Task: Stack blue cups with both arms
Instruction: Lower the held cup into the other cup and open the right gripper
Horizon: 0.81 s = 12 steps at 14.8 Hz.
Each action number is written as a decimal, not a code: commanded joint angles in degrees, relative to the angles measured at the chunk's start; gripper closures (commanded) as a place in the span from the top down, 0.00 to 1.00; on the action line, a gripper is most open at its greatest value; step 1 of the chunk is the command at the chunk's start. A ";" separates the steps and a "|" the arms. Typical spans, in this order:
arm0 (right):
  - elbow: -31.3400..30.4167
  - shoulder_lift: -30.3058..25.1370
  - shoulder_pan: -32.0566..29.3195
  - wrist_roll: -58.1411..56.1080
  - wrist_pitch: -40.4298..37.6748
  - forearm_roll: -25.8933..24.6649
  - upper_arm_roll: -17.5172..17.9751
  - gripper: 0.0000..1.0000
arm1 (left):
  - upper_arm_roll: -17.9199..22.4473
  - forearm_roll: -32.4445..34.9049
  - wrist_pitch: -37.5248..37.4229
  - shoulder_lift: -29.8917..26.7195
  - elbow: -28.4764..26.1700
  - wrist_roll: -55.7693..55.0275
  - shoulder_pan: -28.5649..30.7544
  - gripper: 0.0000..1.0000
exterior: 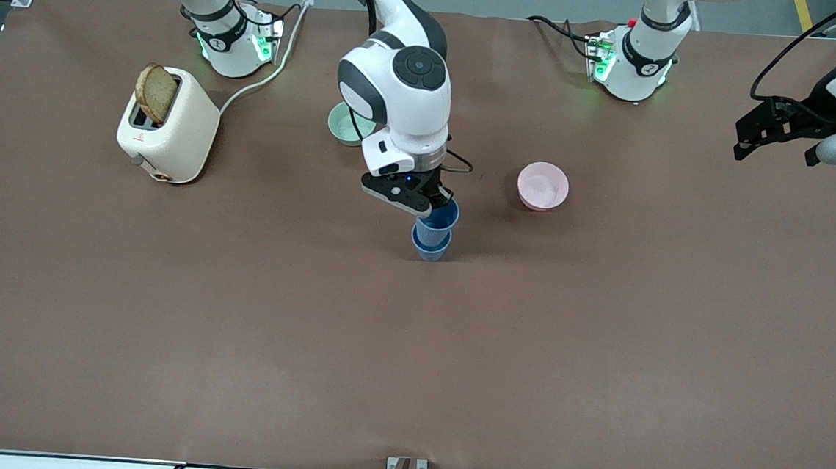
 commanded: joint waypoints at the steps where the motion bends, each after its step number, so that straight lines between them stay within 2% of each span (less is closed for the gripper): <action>1: -0.34 0.59 0.37 0.92 0.87 -1.37 -0.04 0.01 | 0.03 0.31 -0.04 -1.32 -1.43 1.28 0.54 1.00; 3: -0.34 0.68 0.29 0.92 0.87 -1.37 -0.04 0.03 | -0.05 1.89 -0.04 -1.23 -1.34 1.72 0.45 1.00; 4: -0.34 0.68 0.37 0.92 0.79 -1.37 -0.04 0.11 | -0.14 1.90 -0.04 -1.14 -1.34 1.72 0.45 1.00; 5: -0.42 0.77 0.37 0.92 0.70 -1.37 -0.04 0.37 | -0.14 1.90 -0.04 -1.14 -1.34 1.81 0.54 1.00; 6: -0.34 0.77 0.29 0.92 0.61 -1.37 -0.04 0.71 | -0.05 1.81 -0.04 -1.05 -1.25 1.81 0.54 1.00; 7: -0.34 0.77 0.29 0.75 0.52 -1.37 -0.04 0.94 | -0.05 1.81 -0.04 -0.96 -1.25 1.90 0.54 1.00; 8: -0.25 0.68 -0.06 0.40 0.52 -1.37 -0.04 1.00 | 0.04 1.81 -0.04 -0.88 -1.34 1.81 0.54 1.00; 10: -0.07 -0.10 -1.55 -2.31 0.17 -1.37 -0.39 1.00 | -0.05 1.90 0.22 -0.26 -1.08 1.81 0.45 1.00; 12: -0.68 -3.52 -4.88 -6.97 -0.96 -1.37 -0.40 1.00 | -0.05 1.90 0.40 -0.17 -0.99 1.81 0.45 1.00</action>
